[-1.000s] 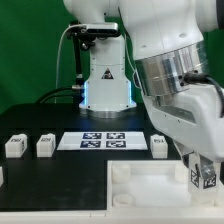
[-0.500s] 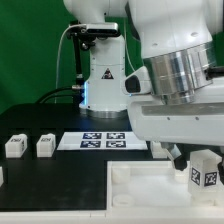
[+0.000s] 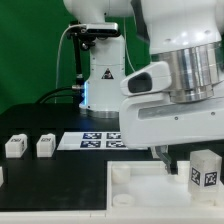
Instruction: Assemble one leg
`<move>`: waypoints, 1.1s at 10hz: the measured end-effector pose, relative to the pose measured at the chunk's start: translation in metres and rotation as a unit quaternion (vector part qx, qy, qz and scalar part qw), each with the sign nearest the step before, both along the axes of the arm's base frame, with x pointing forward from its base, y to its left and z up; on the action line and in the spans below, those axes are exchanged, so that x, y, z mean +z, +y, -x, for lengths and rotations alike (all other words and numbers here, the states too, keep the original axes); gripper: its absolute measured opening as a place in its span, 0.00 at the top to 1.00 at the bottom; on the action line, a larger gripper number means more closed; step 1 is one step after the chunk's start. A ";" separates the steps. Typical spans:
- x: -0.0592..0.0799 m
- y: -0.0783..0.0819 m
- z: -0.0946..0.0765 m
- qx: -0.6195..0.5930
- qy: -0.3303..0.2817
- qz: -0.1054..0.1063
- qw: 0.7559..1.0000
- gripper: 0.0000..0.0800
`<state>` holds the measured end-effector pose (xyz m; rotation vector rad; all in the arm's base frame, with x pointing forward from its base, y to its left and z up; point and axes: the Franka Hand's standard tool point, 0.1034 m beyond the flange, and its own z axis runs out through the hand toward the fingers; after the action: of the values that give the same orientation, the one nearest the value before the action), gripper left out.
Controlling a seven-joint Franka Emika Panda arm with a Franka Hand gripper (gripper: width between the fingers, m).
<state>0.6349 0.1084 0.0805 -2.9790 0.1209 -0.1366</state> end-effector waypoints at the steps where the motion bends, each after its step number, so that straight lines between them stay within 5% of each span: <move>1: -0.001 0.000 0.000 0.059 -0.008 0.013 0.998 0.19; 2: -0.001 -0.002 0.000 0.072 -0.010 0.014 0.997 0.34; 3: -0.001 -0.002 0.000 0.055 -0.008 0.012 0.998 0.34; 5: -0.001 -0.002 0.000 0.026 -0.003 0.009 1.000 0.64; 8: -0.002 -0.005 0.001 -0.159 0.027 -0.006 0.987 0.64; 11: -0.003 -0.007 0.006 -0.429 0.078 -0.028 0.900 0.64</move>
Offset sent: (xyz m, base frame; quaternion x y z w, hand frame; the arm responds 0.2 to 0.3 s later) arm 0.0000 0.0000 0.0000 0.0000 0.0000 0.0000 1.0000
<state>0.6291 0.1015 0.0774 -2.6369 1.4106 0.0119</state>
